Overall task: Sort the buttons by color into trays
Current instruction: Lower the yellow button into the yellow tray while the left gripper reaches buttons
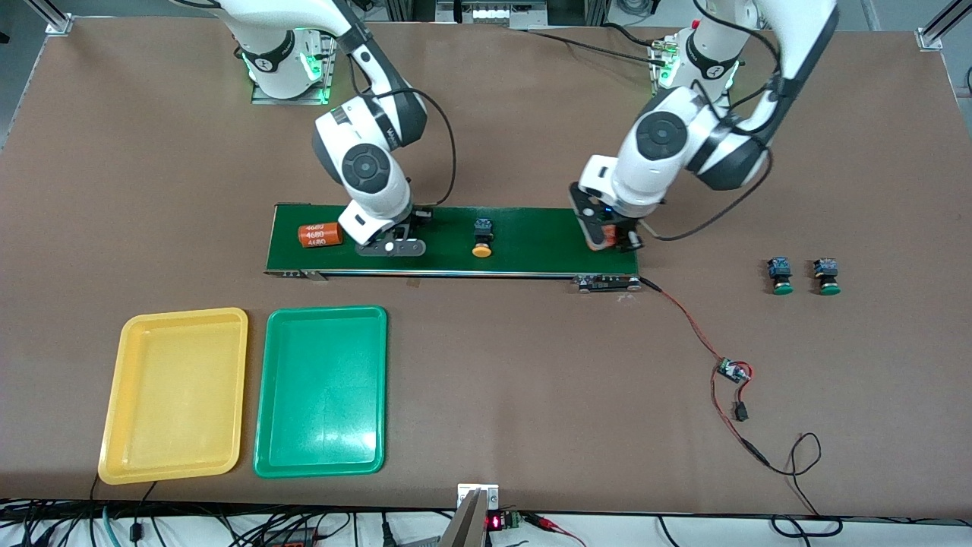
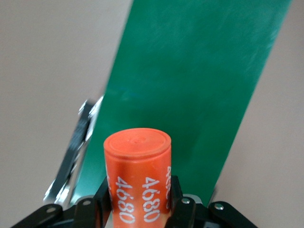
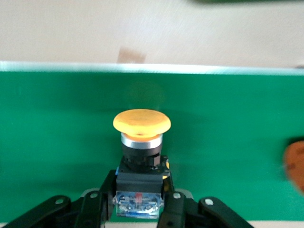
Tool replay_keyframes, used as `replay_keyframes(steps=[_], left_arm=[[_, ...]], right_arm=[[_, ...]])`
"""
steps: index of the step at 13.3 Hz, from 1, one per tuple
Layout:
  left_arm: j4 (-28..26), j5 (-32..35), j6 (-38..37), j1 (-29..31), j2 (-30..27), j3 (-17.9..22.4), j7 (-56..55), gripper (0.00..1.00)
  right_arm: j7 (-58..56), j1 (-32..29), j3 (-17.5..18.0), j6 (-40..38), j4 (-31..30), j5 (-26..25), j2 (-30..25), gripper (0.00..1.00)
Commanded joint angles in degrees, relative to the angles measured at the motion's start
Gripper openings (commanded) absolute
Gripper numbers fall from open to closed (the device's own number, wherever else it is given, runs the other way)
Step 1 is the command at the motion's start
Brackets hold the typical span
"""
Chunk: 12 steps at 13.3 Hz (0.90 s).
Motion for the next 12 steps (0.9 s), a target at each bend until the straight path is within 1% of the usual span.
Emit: replay_keyframes(steps=[1,2,3,4,5,6,7,10,11,12], left_arm=[[1.4,-0.6,2.9,-0.7,3.7,0.2,2.3,0.15],[1.3,-0.6,5.7,-1.1,5.7,0.2,1.8,0.18],[1.2,-0.6,6.8,-1.7,6.5,0.3,2.0,0.93],[1.1,-0.5,6.5,-1.7,5.9,0.3,2.4,1.00],[1.1,-0.5,6.4,-1.6,5.0,0.2,2.4,1.00],[1.2,-0.6,6.2,-1.6,3.7,0.2,2.1,1.00],[1.3,-0.6,5.0,-1.2,2.4,0.2,2.1,1.00],[2.5,-1.4,-4.0,0.2,-4.0,0.6,1.2,1.00],[3.7,-1.5,-8.1,0.7,-5.0,1.3,0.4,1.00],[6.0,-1.6,-13.9,0.8,-5.7,2.6,-1.3,1.00]], right_arm=[[-0.1,-0.3,-5.9,-0.9,2.8,-0.8,-2.1,0.00],[-1.0,-0.4,-9.0,-0.9,5.0,-1.6,-1.5,0.00],[-5.9,-2.5,-11.6,-0.9,6.5,-4.8,-0.8,0.00],[-9.9,-5.2,-11.6,-0.5,6.6,-6.4,-0.6,0.00],[-14.7,-8.4,-11.6,-0.2,6.8,-7.2,-0.2,0.00],[-23.9,-13.4,-11.6,0.4,9.2,-7.2,1.6,0.00],[-27.3,-15.7,-11.6,0.4,10.2,-7.2,2.4,0.00],[-36.7,-20.6,-11.6,0.4,15.1,-7.2,7.2,0.00],[-38.9,-22.0,-11.6,0.4,16.1,-7.1,8.7,0.00],[-40.2,-23.2,-11.6,0.4,17.0,-6.9,10.1,0.00]])
